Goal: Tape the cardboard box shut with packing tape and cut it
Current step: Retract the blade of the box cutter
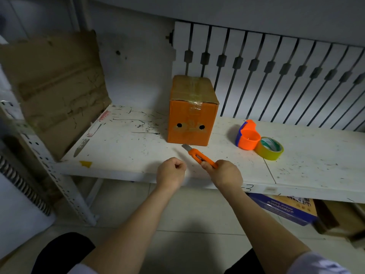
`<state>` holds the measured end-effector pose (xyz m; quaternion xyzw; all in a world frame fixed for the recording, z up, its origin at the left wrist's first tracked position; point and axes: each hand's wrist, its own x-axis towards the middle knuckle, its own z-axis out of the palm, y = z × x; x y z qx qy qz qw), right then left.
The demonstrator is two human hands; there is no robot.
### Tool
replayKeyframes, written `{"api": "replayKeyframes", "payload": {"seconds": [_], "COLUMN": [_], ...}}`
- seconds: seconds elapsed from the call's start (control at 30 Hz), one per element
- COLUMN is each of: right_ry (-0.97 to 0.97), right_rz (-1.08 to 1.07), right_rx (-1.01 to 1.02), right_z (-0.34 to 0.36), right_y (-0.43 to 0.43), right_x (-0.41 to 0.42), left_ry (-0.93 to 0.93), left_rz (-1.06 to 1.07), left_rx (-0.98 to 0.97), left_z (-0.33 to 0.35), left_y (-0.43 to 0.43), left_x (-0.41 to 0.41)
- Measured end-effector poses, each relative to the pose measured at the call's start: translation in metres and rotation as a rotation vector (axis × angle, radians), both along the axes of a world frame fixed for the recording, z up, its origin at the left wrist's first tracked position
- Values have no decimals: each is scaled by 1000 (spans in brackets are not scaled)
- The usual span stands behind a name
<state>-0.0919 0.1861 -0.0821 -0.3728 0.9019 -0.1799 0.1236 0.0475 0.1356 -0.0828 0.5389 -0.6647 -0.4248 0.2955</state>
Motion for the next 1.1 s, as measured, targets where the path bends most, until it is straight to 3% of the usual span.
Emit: {"api": "replayKeyframes", "payload": {"seconds": [0.33, 1.1], "right_ry": [81, -10], "right_rz": [-92, -67], "right_rx": [-7, -67], "right_z": [13, 2], "right_y": [12, -13], "right_x": [-7, -45], "left_ry": [18, -10], "left_rz": [-21, -115], "left_rx": [-3, -16], "left_z": [6, 12], "left_y": [7, -12], "left_x": [-7, -47]}}
